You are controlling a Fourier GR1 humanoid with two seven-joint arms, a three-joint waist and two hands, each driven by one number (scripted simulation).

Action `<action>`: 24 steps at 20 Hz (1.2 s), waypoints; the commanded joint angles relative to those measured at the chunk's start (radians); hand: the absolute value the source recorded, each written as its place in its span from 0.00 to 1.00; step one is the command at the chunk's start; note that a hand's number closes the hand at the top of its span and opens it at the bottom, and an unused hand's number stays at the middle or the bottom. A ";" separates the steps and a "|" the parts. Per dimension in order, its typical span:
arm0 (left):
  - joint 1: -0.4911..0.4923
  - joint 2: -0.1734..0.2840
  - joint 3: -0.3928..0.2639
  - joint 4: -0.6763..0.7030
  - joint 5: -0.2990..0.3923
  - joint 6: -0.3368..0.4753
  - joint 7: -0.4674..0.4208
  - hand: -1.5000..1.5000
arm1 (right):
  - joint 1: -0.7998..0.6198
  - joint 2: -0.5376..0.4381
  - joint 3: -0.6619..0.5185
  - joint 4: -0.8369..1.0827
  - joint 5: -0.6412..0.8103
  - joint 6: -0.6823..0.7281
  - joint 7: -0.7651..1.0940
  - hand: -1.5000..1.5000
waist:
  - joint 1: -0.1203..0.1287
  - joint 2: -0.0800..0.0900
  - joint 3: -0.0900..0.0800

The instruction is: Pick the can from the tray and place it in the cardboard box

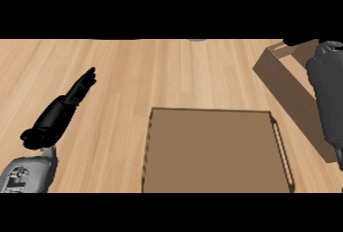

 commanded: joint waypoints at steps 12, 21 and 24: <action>0.050 -0.047 -0.055 -0.054 -0.039 0.017 -0.005 0.50 | -0.038 -0.280 -0.101 0.424 -0.086 0.348 -0.192 1.00 | 0.022 0.005 0.001; -0.016 -0.041 -0.022 -0.004 -0.027 0.018 0.011 0.50 | 0.035 -0.370 -0.106 0.581 -0.116 0.508 -0.440 0.00 | 0.015 0.008 0.002; -0.069 0.014 0.041 0.072 -0.001 -0.015 -0.009 0.50 | 0.028 -0.351 -0.121 0.562 -0.147 0.494 -0.527 0.00 | 0.008 0.007 0.001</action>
